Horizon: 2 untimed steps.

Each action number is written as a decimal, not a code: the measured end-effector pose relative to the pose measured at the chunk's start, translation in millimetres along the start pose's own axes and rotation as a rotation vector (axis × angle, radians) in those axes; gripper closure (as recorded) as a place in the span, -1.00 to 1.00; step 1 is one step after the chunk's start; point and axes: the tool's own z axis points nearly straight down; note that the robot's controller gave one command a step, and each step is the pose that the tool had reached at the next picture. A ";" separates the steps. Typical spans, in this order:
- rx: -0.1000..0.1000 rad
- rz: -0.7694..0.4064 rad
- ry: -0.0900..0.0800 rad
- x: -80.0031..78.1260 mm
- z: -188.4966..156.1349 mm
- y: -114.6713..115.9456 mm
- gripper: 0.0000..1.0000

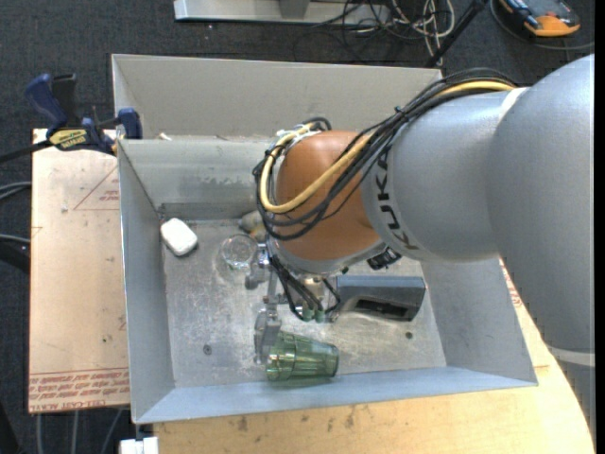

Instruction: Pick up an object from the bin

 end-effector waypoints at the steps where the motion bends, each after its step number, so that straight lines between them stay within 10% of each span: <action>1: -0.001 0.003 -0.007 -2.1 -3.8 -0.6 -1.00; 2: -0.002 -0.030 -0.008 15.7 -0.2 -44.5 -1.00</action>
Offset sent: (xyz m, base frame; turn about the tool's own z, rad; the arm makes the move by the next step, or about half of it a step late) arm -0.0344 -0.1009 -0.0038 -0.0539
